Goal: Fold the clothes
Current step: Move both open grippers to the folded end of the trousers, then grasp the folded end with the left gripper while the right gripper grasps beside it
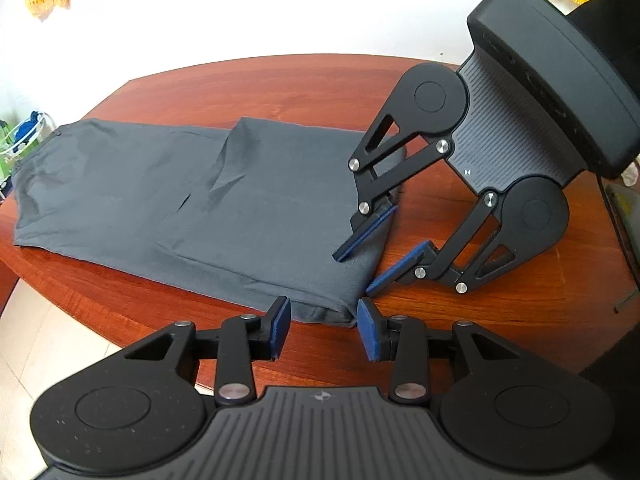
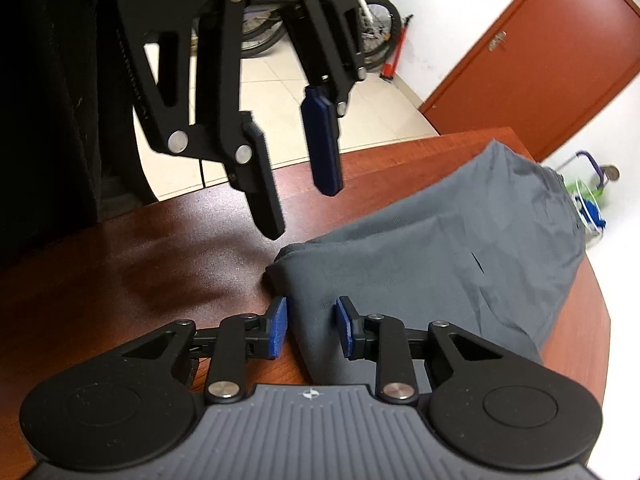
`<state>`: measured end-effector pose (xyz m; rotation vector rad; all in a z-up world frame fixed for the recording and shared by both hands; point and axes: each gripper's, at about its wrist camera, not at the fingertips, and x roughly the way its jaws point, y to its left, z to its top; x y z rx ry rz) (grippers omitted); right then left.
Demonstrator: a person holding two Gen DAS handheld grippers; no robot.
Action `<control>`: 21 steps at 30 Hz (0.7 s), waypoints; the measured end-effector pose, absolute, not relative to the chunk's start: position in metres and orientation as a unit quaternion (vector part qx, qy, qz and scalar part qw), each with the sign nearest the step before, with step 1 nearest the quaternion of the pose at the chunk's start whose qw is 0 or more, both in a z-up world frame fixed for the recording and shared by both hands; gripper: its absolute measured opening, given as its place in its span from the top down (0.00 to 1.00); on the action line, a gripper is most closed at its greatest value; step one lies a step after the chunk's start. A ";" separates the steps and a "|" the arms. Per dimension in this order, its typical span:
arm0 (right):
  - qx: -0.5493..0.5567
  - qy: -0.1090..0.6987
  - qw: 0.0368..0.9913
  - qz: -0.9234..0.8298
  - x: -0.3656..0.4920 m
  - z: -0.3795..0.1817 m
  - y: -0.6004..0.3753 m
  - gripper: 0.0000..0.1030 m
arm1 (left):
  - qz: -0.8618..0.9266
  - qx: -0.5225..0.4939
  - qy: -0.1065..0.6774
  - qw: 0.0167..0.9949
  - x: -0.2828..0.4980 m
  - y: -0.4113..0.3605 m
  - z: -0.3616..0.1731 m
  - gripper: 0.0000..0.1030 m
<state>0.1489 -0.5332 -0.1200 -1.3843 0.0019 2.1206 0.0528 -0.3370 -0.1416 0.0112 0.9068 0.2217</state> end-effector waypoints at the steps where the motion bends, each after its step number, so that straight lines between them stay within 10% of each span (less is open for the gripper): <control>1: -0.521 0.002 0.300 0.799 0.149 -0.120 -0.533 0.77 | 0.107 0.008 0.438 0.893 0.054 -0.337 -0.142 0.63; 21: -0.465 0.062 0.333 0.817 0.177 -0.091 -0.528 0.90 | 0.041 0.229 0.413 0.881 0.089 -0.361 -0.163 0.53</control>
